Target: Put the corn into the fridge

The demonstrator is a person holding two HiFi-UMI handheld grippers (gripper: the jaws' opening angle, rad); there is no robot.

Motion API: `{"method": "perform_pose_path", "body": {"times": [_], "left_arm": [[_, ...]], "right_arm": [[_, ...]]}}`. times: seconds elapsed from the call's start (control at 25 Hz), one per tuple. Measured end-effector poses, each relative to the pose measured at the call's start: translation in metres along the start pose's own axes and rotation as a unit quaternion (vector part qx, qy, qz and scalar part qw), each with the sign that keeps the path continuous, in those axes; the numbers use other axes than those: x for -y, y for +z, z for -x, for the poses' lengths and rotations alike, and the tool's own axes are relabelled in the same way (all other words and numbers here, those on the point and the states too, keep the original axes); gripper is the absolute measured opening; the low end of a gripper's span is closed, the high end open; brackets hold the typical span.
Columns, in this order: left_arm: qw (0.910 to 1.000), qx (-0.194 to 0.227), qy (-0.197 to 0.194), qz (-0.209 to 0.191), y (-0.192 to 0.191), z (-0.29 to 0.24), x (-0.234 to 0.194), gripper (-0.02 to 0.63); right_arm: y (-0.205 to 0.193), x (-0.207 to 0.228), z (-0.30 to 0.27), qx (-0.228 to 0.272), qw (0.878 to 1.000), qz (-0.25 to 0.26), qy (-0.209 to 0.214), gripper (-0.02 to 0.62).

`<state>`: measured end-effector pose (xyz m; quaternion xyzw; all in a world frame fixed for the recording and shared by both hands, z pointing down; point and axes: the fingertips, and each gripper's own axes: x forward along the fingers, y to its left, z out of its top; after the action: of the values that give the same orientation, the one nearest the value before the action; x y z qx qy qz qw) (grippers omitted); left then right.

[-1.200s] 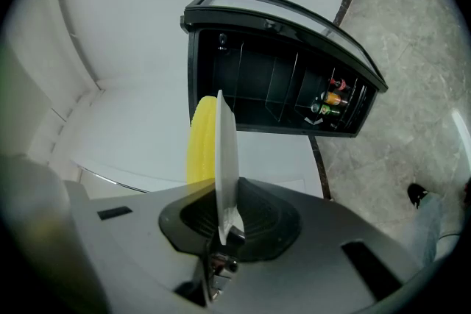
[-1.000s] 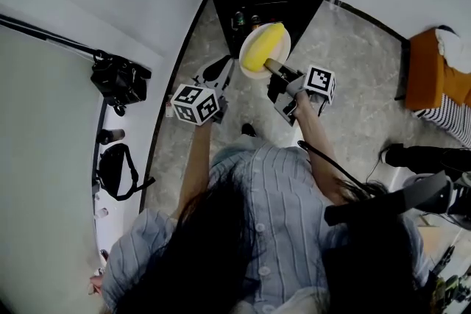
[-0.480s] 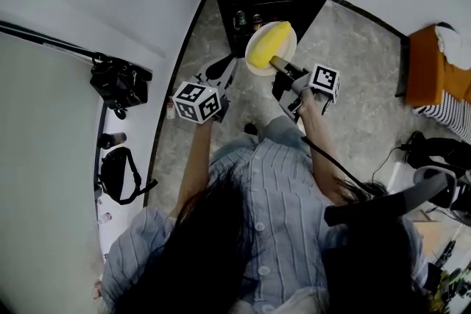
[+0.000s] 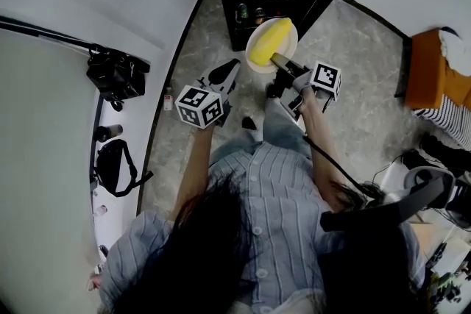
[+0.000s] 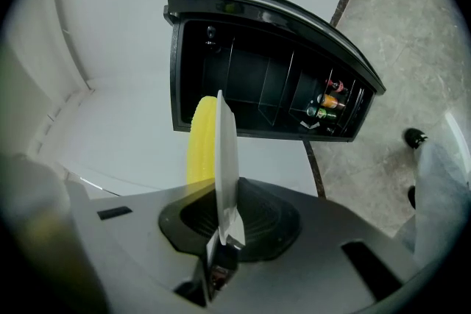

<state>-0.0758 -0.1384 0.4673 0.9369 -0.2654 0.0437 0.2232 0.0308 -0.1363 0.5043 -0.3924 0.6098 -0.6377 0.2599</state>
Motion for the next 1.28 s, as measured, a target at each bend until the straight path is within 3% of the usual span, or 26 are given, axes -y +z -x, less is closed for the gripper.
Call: {"method": "perform_pose_path", "body": {"times": [0.2,0.64,1.0,1.28], "left_arm": [[0.9999,-0.002,0.01,0.009,-0.005,-0.006,-0.008,0.009],[0.9995,-0.015,0.014,0.026,-0.008,-0.063,-0.047,0.009],[0.999,0.003,0.032,0.032,0.002,-0.104,-0.083,0.009],[0.9983,0.01,0.042,0.039,-0.006,-0.111,-0.085,0.009]], "right_arm": [[0.01,0.009,-0.012,-0.007,1.0,0.004,0.002,0.04],[0.078,0.035,-0.071,-0.027,1.0,0.006,-0.008,0.04],[0.129,0.065,-0.124,-0.057,0.998,0.013,-0.029,0.04],[0.149,0.081,-0.152,-0.072,0.997,0.019,-0.031,0.04]]}}
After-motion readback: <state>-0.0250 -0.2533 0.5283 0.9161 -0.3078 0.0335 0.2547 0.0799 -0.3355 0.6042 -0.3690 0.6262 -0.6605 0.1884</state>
